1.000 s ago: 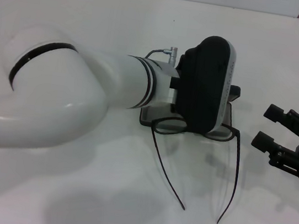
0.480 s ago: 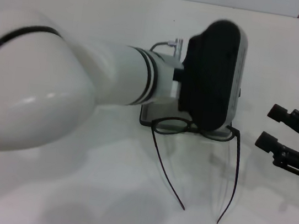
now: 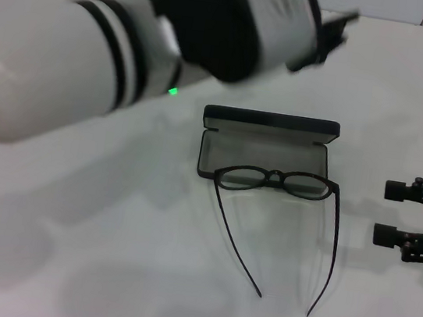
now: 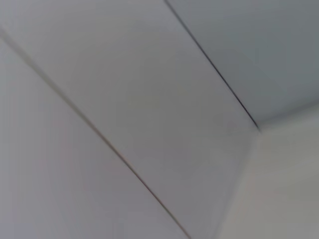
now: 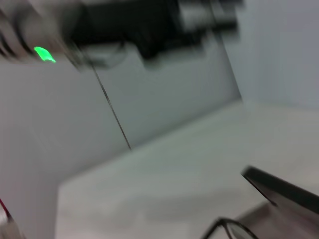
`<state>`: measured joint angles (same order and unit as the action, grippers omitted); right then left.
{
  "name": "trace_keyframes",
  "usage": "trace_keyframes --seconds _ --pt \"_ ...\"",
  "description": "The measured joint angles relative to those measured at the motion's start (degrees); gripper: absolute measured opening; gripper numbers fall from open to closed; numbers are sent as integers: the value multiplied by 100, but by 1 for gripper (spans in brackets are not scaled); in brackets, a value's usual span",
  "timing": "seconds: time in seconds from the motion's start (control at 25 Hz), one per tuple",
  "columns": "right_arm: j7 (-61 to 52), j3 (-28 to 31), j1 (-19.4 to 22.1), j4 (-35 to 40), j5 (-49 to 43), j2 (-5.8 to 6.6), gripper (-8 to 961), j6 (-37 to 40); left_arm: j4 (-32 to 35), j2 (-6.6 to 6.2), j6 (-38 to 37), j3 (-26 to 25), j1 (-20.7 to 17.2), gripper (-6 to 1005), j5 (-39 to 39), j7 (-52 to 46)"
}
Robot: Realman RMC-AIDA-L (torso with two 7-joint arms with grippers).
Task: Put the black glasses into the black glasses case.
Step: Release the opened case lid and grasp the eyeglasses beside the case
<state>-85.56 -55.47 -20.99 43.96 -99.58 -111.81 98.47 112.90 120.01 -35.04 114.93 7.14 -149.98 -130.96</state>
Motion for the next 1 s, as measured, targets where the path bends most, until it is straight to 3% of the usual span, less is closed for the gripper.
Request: trace_keyframes --seconds 0.2,0.32,0.36,0.4,0.44,0.52,0.6,0.68,0.8,0.88,1.0 --pt "-1276 -14 -398 1223 -1149 -97 869 -57 1 -34 307 -571 -426 432 2237 660" --pt "-1795 -18 -981 1444 -1761 -139 869 98 -181 -41 -317 -1294 -791 325 4297 1536" --pt "-1923 -20 -1163 1480 -1937 -156 869 175 -181 -41 -317 -1294 -791 289 4297 1536" --pt "-2008 -24 -1317 1512 -2045 -167 869 238 -388 -29 -806 -1708 -875 253 5219 1921" --pt "-2107 -30 -1481 1541 -2162 -182 869 326 -519 -27 -1075 -1924 -898 244 5661 2103" --pt "-2256 -56 -1757 1581 -2274 -202 869 479 -1750 -36 -3061 -3114 -686 226 7592 2925" --pt "-2380 -134 -2013 1596 -2300 -203 868 567 -2666 -37 -4303 -3814 -425 227 8282 3179" --pt "-2529 -307 -2271 1602 -2329 -168 868 562 -3758 -51 -5439 -4528 -67 228 8597 3401" --pt "-2744 -524 -2662 1547 -2598 -146 868 472 -5290 -128 -6786 -5351 451 229 8307 4132" --pt "-2793 -545 -2922 1449 -2920 -199 868 406 -6132 -204 -7289 -5631 620 229 7889 4768" --pt "-2807 -584 -3257 1270 -3412 -324 868 240 -6879 -251 -7501 -5705 639 229 7461 5516"
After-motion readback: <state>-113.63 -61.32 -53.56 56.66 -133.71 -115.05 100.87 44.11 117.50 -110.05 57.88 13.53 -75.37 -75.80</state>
